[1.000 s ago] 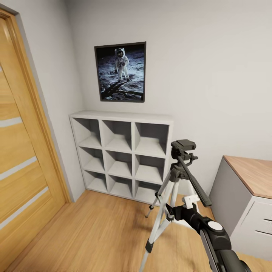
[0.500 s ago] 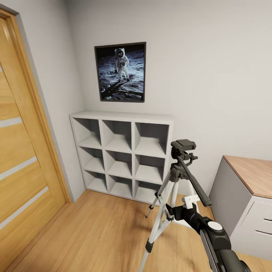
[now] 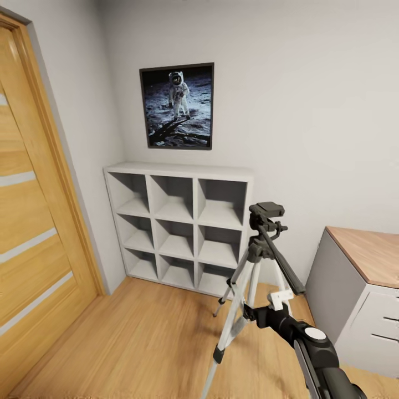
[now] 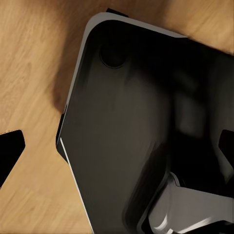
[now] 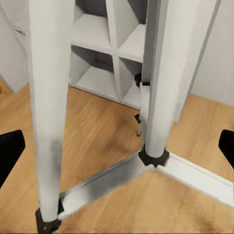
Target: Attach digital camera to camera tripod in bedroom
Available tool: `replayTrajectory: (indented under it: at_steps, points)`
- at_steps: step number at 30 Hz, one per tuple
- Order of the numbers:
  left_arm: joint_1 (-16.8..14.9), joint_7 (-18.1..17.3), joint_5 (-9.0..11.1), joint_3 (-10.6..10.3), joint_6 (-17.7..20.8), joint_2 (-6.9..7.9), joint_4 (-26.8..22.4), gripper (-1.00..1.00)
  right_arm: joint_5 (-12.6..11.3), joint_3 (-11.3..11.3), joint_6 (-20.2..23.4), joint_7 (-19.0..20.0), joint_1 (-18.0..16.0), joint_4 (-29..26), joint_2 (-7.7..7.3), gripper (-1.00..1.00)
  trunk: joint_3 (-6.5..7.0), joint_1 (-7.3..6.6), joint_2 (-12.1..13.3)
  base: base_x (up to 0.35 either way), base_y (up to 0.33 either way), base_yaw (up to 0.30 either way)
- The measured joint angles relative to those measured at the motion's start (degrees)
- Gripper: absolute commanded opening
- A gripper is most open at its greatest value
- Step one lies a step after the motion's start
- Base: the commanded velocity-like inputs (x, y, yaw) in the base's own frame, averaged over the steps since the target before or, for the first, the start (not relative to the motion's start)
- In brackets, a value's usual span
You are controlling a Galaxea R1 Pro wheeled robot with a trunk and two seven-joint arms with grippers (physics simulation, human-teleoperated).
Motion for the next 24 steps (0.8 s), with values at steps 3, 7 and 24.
replayTrajectory:
  at_steps: [3, 7, 24]
  points:
    - [0.00, 0.00, 0.03, 0.03, 0.01, -0.01, -0.01, 1.00, -0.04, -0.08, 0.03, 0.04, 0.00, 3.29, -0.43, 1.00, 0.00, 0.00, 0.00, -0.315, 0.000, 0.000]
    - [0.00, 0.00, 0.04, 0.10, 0.01, -0.02, -0.01, 1.00, -0.01, -0.16, 0.03, 0.09, -0.01, 9.77, -0.81, 1.00, 0.00, 0.01, 0.00, -0.329, 0.000, 0.000]
    - [0.00, 0.00, 0.22, 0.20, 0.01, -0.02, -0.01, 1.00, 2.86, -0.14, 0.29, -0.08, 0.00, 20.13, -0.96, 1.00, 0.00, 0.01, 0.00, -0.335, 0.000, 0.000]
